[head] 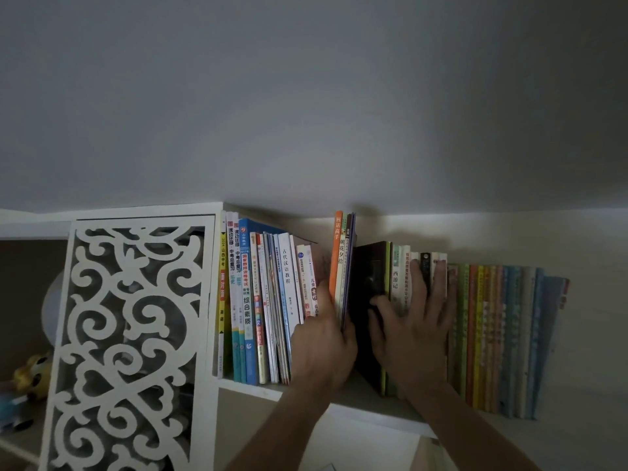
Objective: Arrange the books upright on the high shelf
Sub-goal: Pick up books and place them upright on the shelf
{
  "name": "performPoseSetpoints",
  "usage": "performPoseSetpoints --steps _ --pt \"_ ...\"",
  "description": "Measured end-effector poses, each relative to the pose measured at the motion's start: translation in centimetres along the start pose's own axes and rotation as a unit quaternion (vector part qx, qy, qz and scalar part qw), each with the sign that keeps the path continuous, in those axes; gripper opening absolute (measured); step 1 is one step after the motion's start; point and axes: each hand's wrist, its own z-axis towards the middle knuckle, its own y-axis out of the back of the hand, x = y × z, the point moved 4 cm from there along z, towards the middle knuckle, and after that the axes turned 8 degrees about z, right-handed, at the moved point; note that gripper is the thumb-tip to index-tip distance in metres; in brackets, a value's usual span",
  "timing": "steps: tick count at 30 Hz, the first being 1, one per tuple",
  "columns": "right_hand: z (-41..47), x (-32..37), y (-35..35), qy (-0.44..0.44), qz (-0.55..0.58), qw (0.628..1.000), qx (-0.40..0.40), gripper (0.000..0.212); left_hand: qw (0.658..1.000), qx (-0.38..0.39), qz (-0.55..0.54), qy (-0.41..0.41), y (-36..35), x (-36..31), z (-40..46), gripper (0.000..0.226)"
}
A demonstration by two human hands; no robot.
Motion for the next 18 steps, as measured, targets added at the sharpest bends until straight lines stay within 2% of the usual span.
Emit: performPoseSetpoints --steps 4,6,12,14,16,18 --pt "-0.2 0.1 -0.1 0.006 -0.005 1.000 0.000 0.025 0.999 -0.024 0.003 0.044 -3.0 -0.4 0.0 0.062" --pt "-0.2 0.1 -0.2 0.006 -0.007 1.000 0.006 0.024 0.999 -0.026 -0.004 0.039 -4.5 -0.6 -1.2 0.061" --pt "-0.3 0.6 0.5 -0.008 0.020 0.999 0.026 0.028 0.993 0.009 -0.094 0.074 -5.5 -0.1 -3.6 0.053" --pt "0.1 1.5 1.1 -0.027 0.057 0.998 0.026 0.041 0.995 0.013 -0.085 0.054 -5.7 0.1 -3.4 0.059" --pt "0.8 2.4 1.6 -0.049 0.088 0.995 0.020 0.052 1.000 0.017 -0.016 0.007 -5.7 0.5 -3.2 0.063" --pt "1.4 2.9 1.3 -0.051 0.064 0.996 0.028 0.053 0.999 0.053 -0.001 -0.015 -4.9 0.6 -3.1 0.051"
